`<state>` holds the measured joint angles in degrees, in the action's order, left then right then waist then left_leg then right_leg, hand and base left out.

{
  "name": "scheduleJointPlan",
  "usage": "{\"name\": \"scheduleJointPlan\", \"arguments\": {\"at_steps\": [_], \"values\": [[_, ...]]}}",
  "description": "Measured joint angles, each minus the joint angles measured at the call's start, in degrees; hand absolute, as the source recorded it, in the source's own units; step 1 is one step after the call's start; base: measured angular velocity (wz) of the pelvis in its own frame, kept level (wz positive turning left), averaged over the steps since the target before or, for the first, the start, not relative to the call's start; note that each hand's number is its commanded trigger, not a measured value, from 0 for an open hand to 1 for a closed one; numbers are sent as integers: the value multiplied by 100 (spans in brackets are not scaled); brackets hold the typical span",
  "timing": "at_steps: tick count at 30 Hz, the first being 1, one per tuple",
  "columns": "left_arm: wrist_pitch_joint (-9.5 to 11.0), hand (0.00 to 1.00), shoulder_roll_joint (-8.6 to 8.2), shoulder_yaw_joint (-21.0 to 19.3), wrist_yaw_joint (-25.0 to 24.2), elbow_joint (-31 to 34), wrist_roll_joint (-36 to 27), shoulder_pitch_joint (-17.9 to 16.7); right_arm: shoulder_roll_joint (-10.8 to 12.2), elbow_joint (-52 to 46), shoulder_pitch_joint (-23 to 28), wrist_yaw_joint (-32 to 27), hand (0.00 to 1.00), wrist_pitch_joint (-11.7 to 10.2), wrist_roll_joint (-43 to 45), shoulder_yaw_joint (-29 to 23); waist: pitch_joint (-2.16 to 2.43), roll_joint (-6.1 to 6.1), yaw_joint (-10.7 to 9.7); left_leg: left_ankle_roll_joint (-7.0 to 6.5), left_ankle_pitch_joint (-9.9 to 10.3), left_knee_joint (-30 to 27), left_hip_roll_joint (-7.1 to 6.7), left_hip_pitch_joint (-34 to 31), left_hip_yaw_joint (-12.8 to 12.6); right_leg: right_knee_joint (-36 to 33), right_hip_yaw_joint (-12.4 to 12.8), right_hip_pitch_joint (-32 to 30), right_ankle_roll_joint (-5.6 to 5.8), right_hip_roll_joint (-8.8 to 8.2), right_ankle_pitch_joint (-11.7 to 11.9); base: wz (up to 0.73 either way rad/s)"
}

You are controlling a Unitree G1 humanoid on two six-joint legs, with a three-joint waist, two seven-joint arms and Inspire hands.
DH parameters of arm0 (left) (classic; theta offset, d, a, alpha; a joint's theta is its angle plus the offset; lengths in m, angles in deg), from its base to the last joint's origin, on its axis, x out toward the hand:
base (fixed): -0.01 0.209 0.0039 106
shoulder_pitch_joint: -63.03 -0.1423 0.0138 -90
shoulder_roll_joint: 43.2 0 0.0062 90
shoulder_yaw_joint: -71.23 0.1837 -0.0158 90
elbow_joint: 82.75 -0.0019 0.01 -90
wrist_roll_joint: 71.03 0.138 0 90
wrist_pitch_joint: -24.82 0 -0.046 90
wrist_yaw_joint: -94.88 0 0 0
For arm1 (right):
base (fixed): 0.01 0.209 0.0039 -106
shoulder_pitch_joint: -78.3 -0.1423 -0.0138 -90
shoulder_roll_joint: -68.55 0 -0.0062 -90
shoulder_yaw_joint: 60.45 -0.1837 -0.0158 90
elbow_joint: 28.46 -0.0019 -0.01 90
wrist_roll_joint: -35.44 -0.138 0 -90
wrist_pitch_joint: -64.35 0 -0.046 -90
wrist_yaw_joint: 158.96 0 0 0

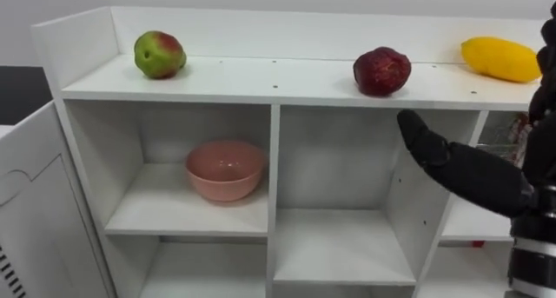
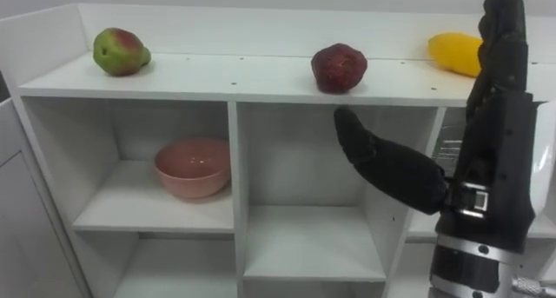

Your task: Arrange fruit in the closet

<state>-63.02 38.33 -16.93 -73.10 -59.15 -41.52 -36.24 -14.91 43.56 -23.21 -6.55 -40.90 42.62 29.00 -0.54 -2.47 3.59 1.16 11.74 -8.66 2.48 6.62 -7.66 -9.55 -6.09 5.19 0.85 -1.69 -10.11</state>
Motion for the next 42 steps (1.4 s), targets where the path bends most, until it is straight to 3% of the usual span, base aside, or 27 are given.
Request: {"name": "scheduleJointPlan", "arguments": {"at_steps": [5,9,12,16,18,30,32,37,42], "values": [[-143,0,30,-112,-255,38,237,27,-26,527,-562,-6,0,138,-93,-118,11,-47,26,0,0,2,-2,-4,89,2,-168,38,0,-13,0,9],[-186,0,29,-120,-267,68,258,41,-245,692,-740,24,0,168,-442,-133,24,-77,109,0,0,-4,-2,9,165,2,-208,73,0,-14,0,8],[-197,0,30,-162,-268,68,258,39,-357,700,-774,26,0,169,-572,-141,17,-119,162,0,-1,-16,-2,10,190,-1,-228,87,0,-13,0,2],[-237,0,43,-263,-273,69,269,81,-421,733,-779,28,0,237,-562,-141,-26,-201,277,0,0,-78,-2,-15,185,-4,-243,90,0,-19,0,0],[-284,0,44,-309,-289,73,268,92,-423,841,-836,31,0,317,-565,-141,-22,-227,292,0,0,-89,-5,-38,188,-6,-249,80,-1,-23,1,0],[-388,0,-2,-281,-249,109,268,96,-461,1276,-1131,31,0,421,-657,-139,4,-165,291,0,1,-106,-11,-102,302,-8,-345,69,-6,-24,4,4],[-399,0,-13,-283,-245,111,270,97,-475,1436,-1206,33,0,521,-698,-139,7,-159,298,0,0,-106,-11,-104,309,-4,-342,64,-6,-24,3,0],[-461,0,-8,-284,-251,97,271,71,-669,1546,-1329,88,0,549,-909,-126,17,-144,331,0,-1,-102,-11,-101,324,-5,-336,57,-6,-23,3,0],[-471,0,-7,-286,-274,91,276,73,-810,1885,-1775,106,0,637,-998,-131,24,-155,321,0,-1,-101,-11,-98,312,-5,-336,61,-6,-24,3,0]]}}
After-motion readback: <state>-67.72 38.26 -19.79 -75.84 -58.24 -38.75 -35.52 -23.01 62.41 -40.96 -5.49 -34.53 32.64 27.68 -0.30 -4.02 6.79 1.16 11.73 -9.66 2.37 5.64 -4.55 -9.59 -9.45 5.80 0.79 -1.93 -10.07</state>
